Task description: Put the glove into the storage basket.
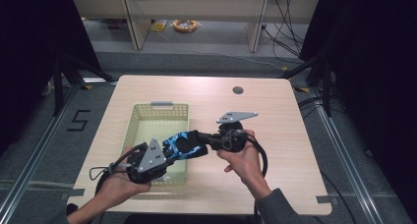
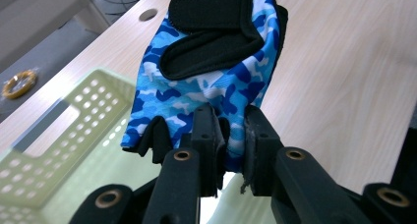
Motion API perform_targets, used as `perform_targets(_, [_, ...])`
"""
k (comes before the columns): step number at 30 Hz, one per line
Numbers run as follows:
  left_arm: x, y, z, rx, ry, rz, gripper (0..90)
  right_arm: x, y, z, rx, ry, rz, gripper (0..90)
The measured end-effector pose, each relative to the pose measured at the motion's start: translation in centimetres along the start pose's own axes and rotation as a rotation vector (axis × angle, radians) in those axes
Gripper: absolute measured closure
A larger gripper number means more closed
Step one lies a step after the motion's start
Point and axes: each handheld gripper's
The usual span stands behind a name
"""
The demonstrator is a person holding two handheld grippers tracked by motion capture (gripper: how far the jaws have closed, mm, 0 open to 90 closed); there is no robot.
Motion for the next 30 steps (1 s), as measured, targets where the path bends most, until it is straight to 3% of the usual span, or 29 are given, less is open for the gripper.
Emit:
perform_targets(2, [-0.3,0.5,-0.5,0.001,0.014,0.006,77.6,0.8,0.0,0.4,-0.03,-0.003,0.002,89.1])
perform_targets(7, [-0.6,1.9,-1.9,-0.037,0.047,0.024,77.6,3.2,0.4,0.9,0.007,0.03,0.028,89.0])
perform_targets(19, [-0.5,4.1,-5.5,-0.067,0.107,0.023,77.6,8.2,1.2,1.1,-0.002,0.088,0.052,89.1])
perform_targets(21, [-0.5,4.3,-6.0,-0.089,0.116,0.028,77.6,8.9,1.5,1.0,0.005,0.102,0.057,89.1])
perform_targets(30, [0.6,4.8,-8.0,-0.1,0.184,-0.016,77.5,11.5,1.9,-0.3,-0.005,0.163,0.039,89.1])
Point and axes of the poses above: each handheld gripper's, and its own axes: x roughly forward along the jaws, z roughly out of its top, y roughly to its left, and after that the axes turned 2 degrees about -z, right-handed
